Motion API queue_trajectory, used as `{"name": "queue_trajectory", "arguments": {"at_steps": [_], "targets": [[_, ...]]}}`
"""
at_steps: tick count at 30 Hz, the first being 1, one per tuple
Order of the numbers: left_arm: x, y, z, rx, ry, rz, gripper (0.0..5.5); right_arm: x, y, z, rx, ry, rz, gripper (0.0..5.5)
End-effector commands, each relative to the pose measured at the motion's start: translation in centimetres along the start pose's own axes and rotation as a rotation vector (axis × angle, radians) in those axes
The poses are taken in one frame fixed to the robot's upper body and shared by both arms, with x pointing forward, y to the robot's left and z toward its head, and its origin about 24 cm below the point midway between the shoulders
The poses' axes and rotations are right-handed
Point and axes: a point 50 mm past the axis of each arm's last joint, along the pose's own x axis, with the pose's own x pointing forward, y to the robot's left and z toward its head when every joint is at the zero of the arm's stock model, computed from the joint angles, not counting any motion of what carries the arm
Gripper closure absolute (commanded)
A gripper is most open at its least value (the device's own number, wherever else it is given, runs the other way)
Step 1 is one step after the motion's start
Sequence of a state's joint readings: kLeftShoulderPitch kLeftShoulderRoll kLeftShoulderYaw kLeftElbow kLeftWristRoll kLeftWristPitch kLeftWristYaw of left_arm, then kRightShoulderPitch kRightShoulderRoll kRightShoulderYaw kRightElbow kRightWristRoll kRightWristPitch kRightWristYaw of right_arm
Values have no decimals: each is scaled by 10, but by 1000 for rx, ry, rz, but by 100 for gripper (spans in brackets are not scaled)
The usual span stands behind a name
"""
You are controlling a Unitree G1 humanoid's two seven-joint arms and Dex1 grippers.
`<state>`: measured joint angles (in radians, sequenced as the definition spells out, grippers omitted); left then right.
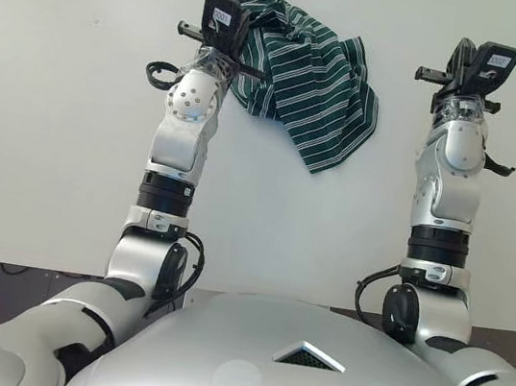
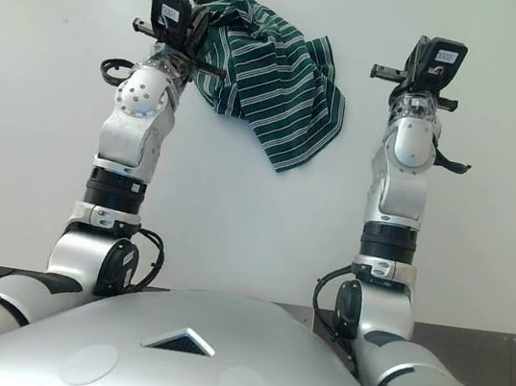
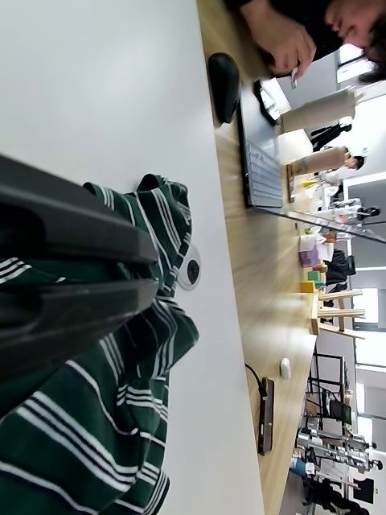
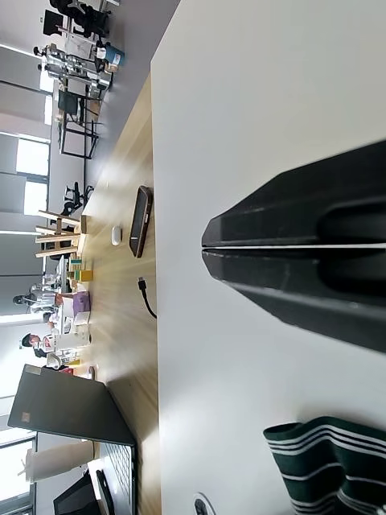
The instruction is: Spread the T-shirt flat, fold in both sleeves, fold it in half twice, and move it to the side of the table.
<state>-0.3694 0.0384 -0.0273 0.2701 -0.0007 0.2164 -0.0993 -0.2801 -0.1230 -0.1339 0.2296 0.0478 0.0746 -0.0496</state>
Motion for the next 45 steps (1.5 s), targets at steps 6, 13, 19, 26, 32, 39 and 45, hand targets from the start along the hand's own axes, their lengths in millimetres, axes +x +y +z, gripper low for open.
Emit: {"name": "queue_trajectory", "arguments": {"at_steps": [6, 13, 19, 26, 32, 39, 45], "targets": [[25, 2, 4, 365, 81, -85, 392, 1, 7, -2, 34, 16, -2, 550], [42, 9, 6, 379, 114, -103, 392, 2, 8, -8, 61, 48, -20, 550], [50, 3, 4, 420, 117, -161, 459, 3, 8, -12, 79, 69, -33, 550], [49, 0, 11, 419, 40, -197, 548, 3, 8, -11, 83, 62, -40, 550], [10, 8, 52, 274, -205, -331, 548, 11, 2, 7, 53, -8, -22, 550], [-19, 40, 65, 270, -152, -318, 535, 14, -6, 6, 48, -2, -48, 550], [19, 27, 35, 453, -2, -287, 438, 13, 2, -1, 40, 25, -17, 550]]}}
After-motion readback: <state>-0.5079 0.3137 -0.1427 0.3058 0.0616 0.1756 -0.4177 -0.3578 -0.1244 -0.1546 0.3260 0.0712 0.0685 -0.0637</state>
